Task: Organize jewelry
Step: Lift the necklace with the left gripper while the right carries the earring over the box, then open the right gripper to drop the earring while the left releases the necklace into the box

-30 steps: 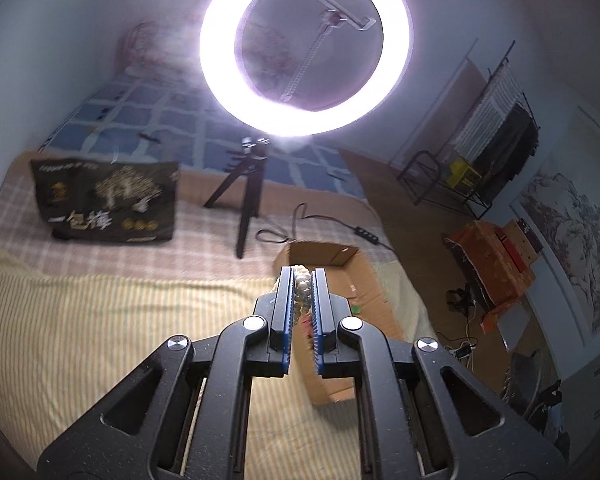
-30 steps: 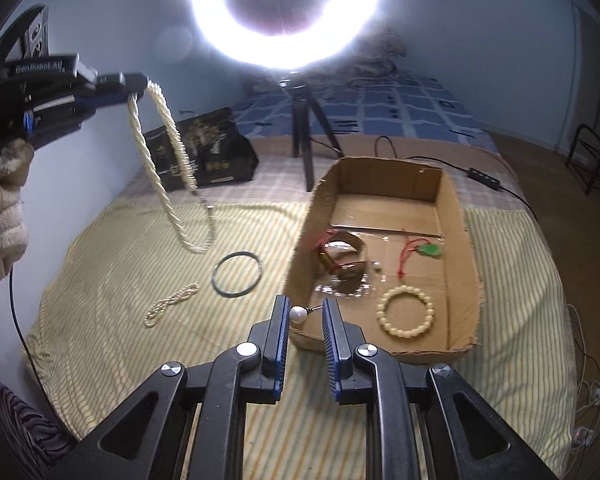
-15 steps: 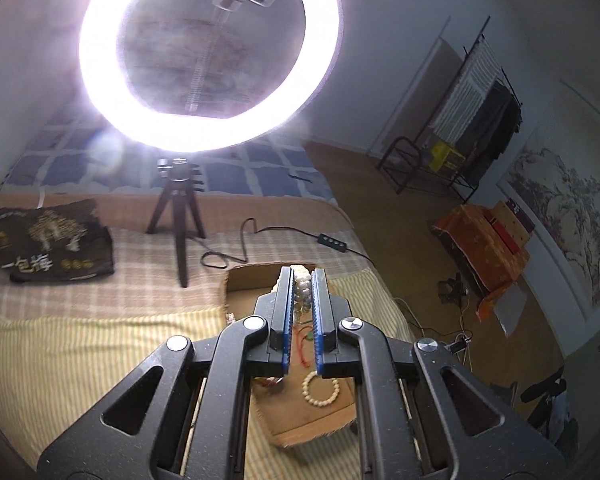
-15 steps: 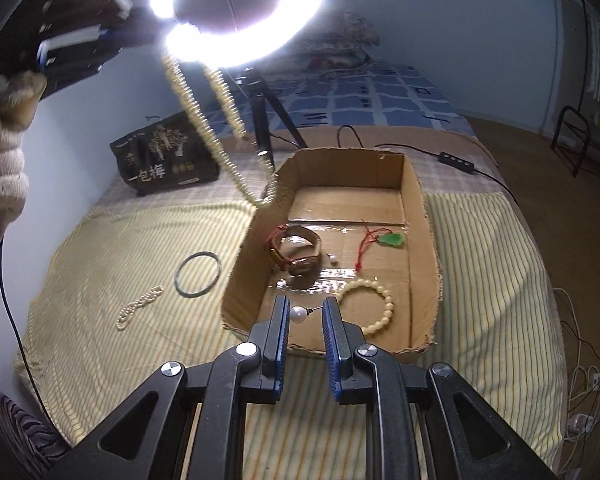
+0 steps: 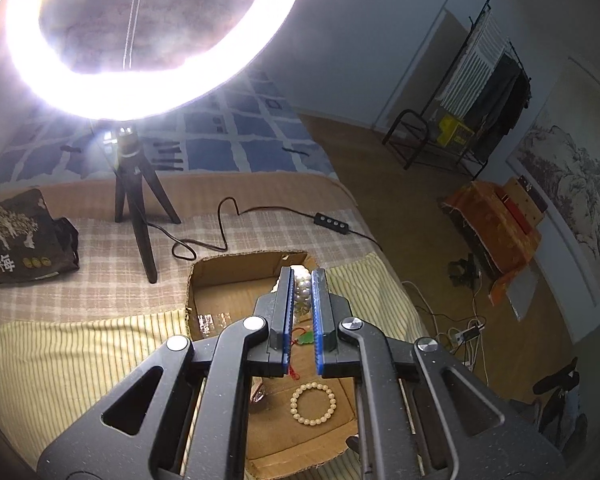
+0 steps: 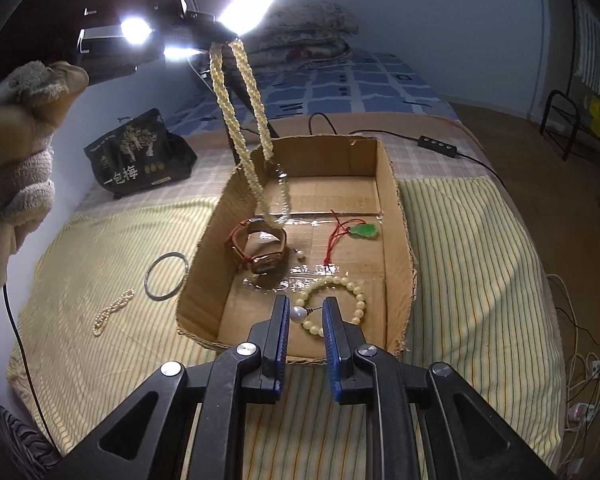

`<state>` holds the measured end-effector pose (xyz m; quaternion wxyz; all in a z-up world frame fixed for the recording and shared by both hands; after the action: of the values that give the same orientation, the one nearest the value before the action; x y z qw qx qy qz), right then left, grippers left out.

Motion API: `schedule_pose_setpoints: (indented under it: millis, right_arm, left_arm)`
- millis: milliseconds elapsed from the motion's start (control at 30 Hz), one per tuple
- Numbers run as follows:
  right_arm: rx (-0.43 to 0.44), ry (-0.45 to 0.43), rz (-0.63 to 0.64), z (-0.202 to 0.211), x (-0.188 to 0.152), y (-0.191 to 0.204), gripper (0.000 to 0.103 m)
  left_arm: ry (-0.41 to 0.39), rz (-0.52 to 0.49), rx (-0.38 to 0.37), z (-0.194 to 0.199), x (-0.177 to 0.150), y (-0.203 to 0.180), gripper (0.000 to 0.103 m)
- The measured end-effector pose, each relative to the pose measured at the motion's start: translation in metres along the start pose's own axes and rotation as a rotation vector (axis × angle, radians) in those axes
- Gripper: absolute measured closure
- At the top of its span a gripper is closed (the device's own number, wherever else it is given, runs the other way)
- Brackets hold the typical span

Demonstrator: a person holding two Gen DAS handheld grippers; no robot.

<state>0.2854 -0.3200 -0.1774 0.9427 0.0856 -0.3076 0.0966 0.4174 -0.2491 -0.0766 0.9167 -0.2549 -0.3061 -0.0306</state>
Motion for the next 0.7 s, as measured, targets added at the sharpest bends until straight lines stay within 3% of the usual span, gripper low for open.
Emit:
schedule_pose_setpoints:
  millis: [167,400,700]
  right_arm:
    - [0.002,0.003,0.008,-0.004,0.0,0.002,0.086]
    - [-0.023,-0.02,0.021,-0.001,0.003,0.003,0.048]
    - [-0.021,-0.042,0.011,0.009,0.008,0.008,0.048]
  left_arm:
    - [0.032,-0.006,-0.008,-0.012,-0.008,-0.001,0.097]
    - [0.02,-0.025,-0.008,-0.004,-0.008,-0.001,0.097]
    - [-0.003,-0.022,0.029,0.018,-0.012,0.017,0.097]
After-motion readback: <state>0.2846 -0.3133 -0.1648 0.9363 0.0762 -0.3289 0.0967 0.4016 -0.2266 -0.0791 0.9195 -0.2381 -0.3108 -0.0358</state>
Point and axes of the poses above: each gripper's, at about its wrist camera, not at the fingertips, and z roughly against the way its jaws point, y to its left, x to its top, the point moved 10 cm from there along -z, roughly the way its jaws point, and after that the axes turned 7 degrees about z, right-handed, at the moved point
